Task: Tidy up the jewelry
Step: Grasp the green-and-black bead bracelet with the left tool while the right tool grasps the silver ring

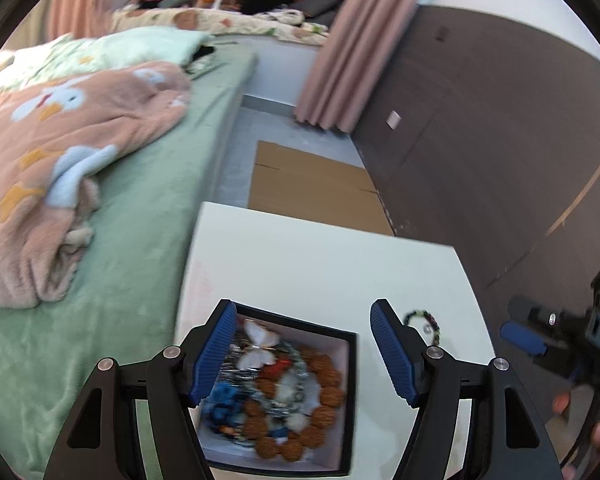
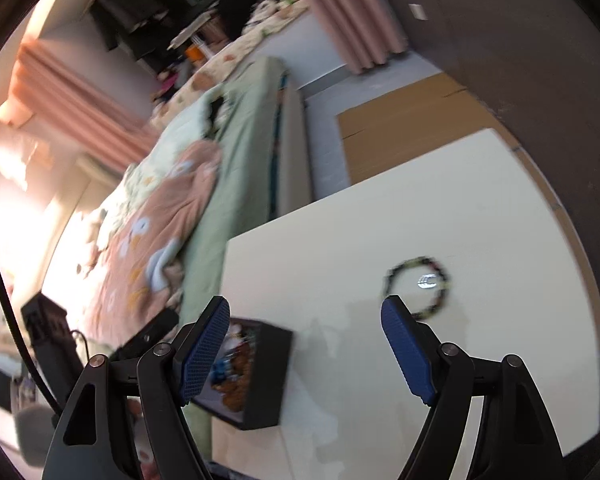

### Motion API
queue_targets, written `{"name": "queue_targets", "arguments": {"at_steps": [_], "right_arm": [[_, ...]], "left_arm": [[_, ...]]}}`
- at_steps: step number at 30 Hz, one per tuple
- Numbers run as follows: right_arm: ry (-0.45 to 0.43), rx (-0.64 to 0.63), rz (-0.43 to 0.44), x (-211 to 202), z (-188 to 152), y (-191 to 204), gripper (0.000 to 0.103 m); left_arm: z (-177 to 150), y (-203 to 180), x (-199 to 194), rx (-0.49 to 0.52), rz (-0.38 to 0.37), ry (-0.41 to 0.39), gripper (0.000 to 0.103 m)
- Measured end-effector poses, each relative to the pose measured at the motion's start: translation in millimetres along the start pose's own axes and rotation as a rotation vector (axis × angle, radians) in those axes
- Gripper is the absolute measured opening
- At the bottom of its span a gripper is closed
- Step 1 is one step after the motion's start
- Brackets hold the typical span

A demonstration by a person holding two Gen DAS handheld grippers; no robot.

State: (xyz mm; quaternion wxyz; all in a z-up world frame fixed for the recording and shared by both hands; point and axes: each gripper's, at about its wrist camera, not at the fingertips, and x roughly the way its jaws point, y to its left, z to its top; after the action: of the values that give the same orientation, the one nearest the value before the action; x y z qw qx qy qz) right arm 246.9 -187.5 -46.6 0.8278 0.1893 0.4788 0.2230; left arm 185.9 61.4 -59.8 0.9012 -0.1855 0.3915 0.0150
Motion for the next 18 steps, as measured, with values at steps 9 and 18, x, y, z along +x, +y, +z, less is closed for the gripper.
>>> {"name": "queue_targets", "arguments": {"at_steps": [9,18], "right_arm": [[-0.028,0.095,-0.139,-18,12,-52,0.078],[-0.011,0.139,-0.167,-24,15,-77,0.078]], "left_arm": [[-4,-54,15,0.118,-0.089,0.041,0.070],[1,-102,49,0.249,-0.091,0.130,0.053]]}}
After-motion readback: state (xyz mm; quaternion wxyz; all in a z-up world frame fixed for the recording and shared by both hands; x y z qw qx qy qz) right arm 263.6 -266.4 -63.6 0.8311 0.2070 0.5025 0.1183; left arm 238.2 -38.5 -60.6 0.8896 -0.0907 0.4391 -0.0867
